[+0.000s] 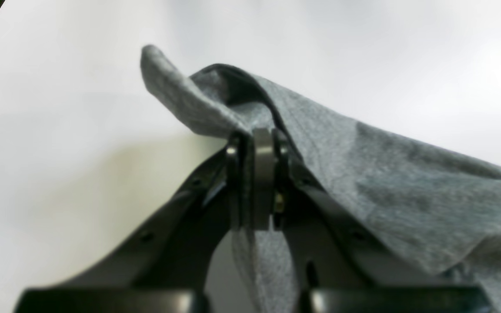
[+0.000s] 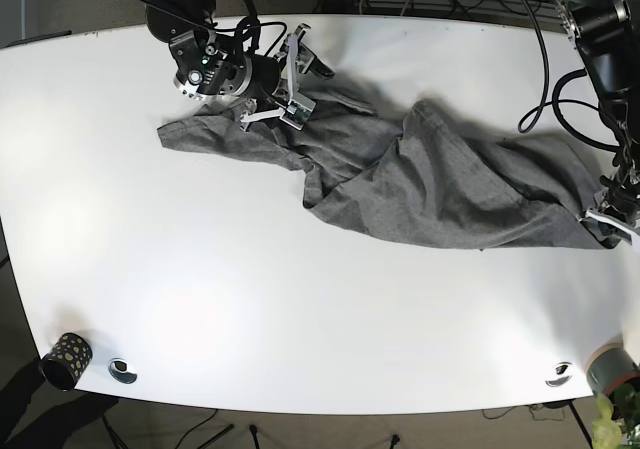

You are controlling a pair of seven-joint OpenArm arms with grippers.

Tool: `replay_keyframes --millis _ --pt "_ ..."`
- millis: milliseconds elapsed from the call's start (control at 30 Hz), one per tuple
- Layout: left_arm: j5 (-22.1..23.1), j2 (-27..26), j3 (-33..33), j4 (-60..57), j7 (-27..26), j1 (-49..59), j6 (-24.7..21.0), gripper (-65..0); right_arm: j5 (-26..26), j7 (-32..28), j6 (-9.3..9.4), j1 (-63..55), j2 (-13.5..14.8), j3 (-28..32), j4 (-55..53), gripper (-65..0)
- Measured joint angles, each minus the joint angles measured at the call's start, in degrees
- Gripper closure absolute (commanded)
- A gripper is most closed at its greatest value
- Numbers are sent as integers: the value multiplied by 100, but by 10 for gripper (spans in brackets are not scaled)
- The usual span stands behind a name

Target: Fold the T-shirt properly

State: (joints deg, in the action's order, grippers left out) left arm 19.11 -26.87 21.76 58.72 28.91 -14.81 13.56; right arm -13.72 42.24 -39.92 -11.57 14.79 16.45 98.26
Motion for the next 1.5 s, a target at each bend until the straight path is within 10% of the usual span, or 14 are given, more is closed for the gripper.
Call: replay_keyframes --millis 333,1033,1500 --pt "0 0 0 0 0 -11 0 -17 -4 -289 4 -59 -2 7 -94 0" --pt "-31 -13 0 1606 627 98 280 -17 -50 640 -15 638 -35 -1532 1300 0" --pt "-13 -24 -33 2492 1049 -527 295 -19 -929 1532 -31 3480 181 -2240 -295 0"
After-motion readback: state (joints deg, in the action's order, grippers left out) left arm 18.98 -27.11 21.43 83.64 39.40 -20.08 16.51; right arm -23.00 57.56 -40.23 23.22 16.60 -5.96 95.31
